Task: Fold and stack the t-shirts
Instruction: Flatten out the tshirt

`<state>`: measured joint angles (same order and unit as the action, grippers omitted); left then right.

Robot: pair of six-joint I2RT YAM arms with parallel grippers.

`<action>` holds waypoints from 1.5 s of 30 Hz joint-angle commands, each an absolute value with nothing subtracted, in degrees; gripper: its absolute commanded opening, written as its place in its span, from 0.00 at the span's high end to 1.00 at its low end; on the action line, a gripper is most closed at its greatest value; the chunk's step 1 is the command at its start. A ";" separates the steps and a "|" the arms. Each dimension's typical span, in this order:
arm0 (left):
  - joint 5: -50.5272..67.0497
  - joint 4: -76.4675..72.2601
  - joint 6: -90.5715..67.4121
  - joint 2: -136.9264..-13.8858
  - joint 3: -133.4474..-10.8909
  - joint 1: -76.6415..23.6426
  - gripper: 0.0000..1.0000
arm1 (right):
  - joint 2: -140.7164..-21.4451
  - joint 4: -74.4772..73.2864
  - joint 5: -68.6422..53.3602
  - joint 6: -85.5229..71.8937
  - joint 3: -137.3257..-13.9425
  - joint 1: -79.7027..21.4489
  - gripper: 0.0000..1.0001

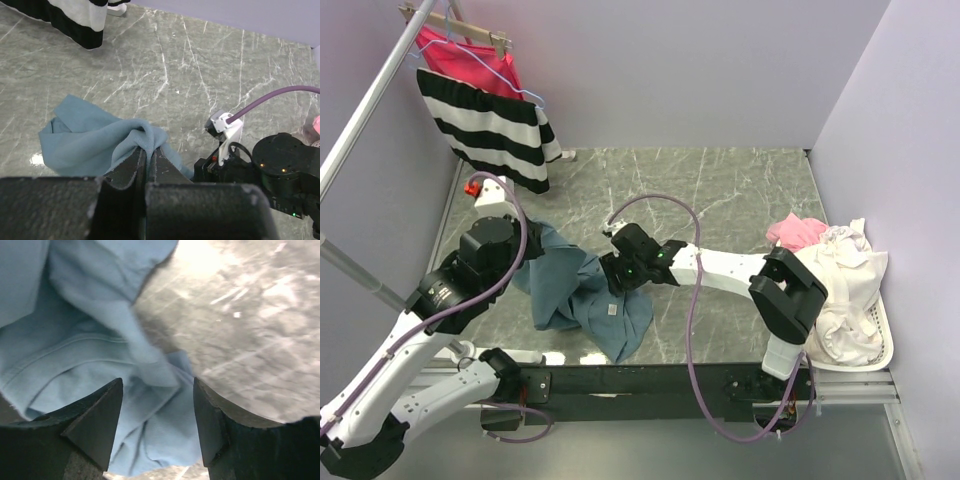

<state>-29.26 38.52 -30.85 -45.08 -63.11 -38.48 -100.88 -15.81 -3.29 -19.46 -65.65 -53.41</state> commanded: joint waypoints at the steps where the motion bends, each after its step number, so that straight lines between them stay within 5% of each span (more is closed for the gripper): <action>1: -30.85 37.44 -31.55 -43.51 -62.58 -38.32 0.99 | -98.35 -17.14 1.58 -16.35 -67.50 -53.79 0.33; 13: -29.71 36.56 -32.34 -43.68 -60.12 -38.23 0.99 | -105.73 -14.86 -9.31 -11.25 -72.33 -53.88 0.37; 15: -29.53 36.12 -32.34 -43.86 -59.77 -38.23 0.99 | -106.78 -15.82 -9.75 -11.34 -73.65 -53.70 0.53; 17: -29.36 35.86 -32.52 -43.86 -59.24 -38.23 0.99 | -106.62 -16.96 -8.10 -11.60 -74.44 -53.79 0.98; 18: -29.44 35.69 -32.52 -43.77 -59.06 -38.23 0.99 | -106.00 -17.14 -7.22 -11.69 -74.27 -53.70 1.00; 29: -36.56 44.90 -35.33 -36.31 -62.31 -38.23 0.99 | -66.75 -29.95 31.41 -10.99 -75.48 -53.61 1.00; 37: -40.77 52.03 -38.49 -31.65 -65.21 -38.14 0.99 | -55.47 -38.32 50.70 -15.90 -81.21 -53.26 1.00; 45: -50.09 60.72 -41.31 -26.46 -72.76 -38.15 0.99 | -51.42 -41.57 57.04 -15.29 -86.48 -53.17 1.00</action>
<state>-42.39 56.60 -39.20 -29.82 -66.32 -38.44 -52.12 -39.29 50.33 -14.76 -82.00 -53.25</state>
